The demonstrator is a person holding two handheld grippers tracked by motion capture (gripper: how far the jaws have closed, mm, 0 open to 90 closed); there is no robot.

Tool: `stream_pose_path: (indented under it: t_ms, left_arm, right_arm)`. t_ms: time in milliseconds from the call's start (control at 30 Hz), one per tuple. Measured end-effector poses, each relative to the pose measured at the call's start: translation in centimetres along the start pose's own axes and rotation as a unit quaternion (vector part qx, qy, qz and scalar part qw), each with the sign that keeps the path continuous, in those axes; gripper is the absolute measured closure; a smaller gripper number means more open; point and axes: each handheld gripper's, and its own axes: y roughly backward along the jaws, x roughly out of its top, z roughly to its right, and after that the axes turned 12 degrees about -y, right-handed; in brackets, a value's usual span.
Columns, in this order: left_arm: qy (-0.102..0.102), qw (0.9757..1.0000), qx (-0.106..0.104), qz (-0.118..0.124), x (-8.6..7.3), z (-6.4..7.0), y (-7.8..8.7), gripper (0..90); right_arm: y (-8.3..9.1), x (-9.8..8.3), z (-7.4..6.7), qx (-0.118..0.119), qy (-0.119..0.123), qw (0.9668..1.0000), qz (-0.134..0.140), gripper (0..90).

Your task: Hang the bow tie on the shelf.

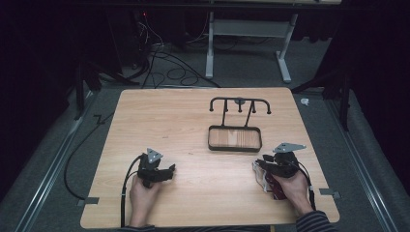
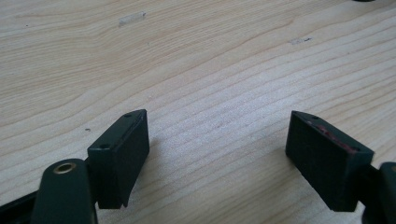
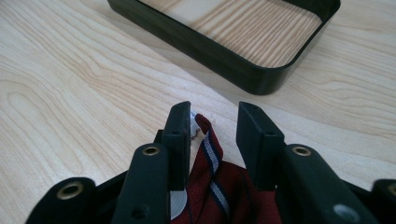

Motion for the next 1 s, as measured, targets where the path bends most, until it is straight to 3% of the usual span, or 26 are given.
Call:
stream_pose_path:
  t_ms: [167, 367, 833, 1000]
  left_arm:
    - [0.0, 1.0, 0.0, 0.0, 0.0, 0.0, 0.0, 21.9]
    - [0.0, 1.0, 0.0, 0.0, 0.0, 0.0, 0.0, 22.0]
    - [0.0, 1.0, 0.0, 0.0, 0.0, 0.0, 0.0, 21.9]
    - [0.0, 1.0, 0.0, 0.0, 0.0, 0.0, 0.0, 21.9]
  right_arm:
    - [-0.5, 0.0, 0.1, -0.002, -0.001, 0.9999, -0.014, 72.0]
    - [-0.9, 0.0, 0.3, 0.003, 0.001, 0.9996, -0.029, 86.5]
    - [1.4, 0.2, 0.1, 0.007, 0.007, 0.9998, 0.016, 89.2]
    - [2.4, 0.6, -0.3, 0.005, 0.021, 0.9992, 0.034, 89.4]
